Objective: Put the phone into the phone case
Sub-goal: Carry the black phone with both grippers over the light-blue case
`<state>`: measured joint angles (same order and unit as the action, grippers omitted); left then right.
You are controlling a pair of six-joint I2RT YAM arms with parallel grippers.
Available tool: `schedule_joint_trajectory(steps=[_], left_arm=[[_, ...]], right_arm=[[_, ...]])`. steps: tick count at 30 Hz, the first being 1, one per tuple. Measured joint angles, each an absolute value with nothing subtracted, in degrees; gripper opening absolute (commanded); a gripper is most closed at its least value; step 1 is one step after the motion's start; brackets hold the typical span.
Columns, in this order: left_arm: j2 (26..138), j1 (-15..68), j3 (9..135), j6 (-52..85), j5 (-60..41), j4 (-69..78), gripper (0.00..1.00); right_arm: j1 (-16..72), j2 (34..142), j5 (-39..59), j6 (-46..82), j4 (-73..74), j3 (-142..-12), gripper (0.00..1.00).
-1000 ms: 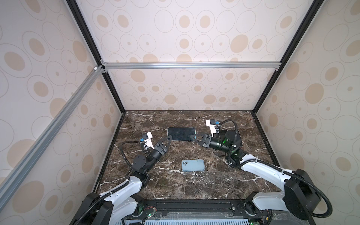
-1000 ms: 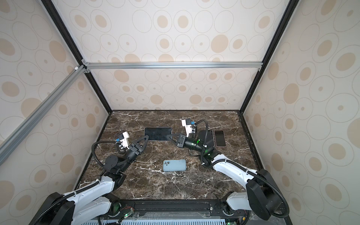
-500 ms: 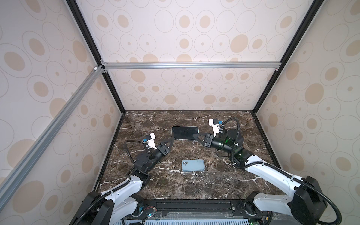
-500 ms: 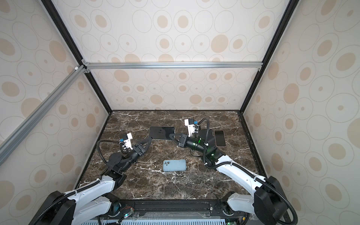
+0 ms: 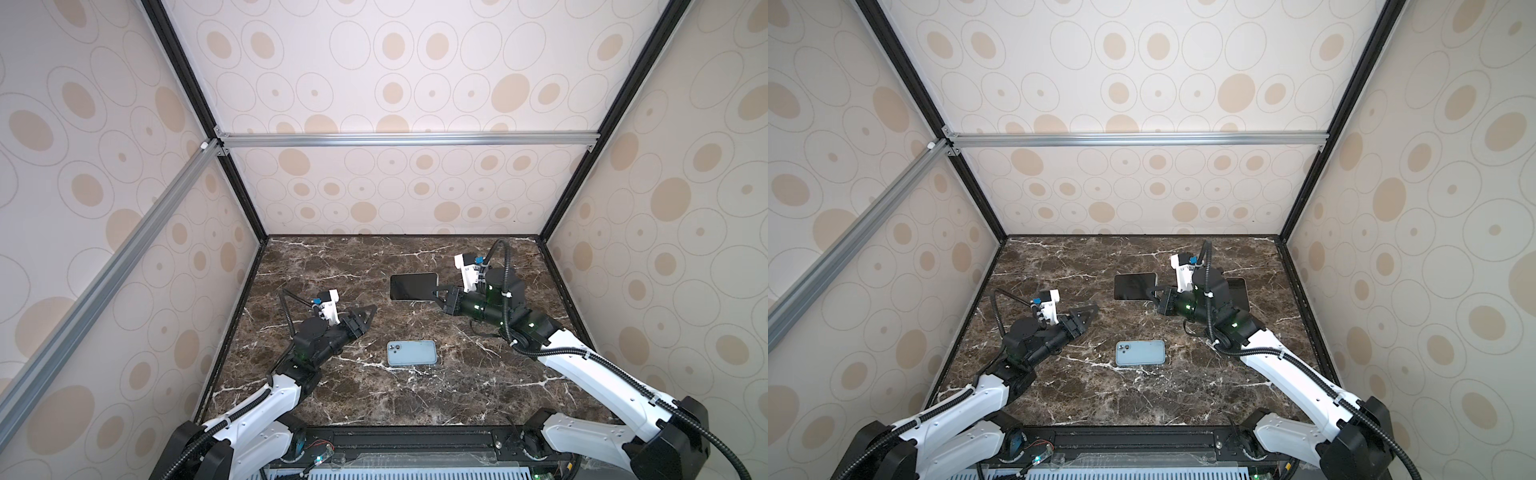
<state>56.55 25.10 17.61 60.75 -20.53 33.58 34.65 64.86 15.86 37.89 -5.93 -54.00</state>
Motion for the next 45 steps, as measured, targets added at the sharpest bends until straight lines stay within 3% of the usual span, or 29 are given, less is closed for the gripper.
schedule_joint_trajectory(steps=[10, 21, 45], left_arm=[[60.2, 25.1, 18.1, 53.9, -23.9, 24.1, 0.71], [64.2, 26.3, 18.3, 49.3, -28.4, 19.7, 0.72], [76.0, 32.0, 18.5, 47.7, -29.1, 20.8, 0.42]], right_arm=[[34.4, 67.2, 16.2, 34.9, -20.0, -55.4, 0.00], [33.8, 73.6, 24.5, 35.8, -22.0, -54.3, 0.00], [33.6, 73.6, 28.3, 41.0, -14.7, -43.3, 0.00]])
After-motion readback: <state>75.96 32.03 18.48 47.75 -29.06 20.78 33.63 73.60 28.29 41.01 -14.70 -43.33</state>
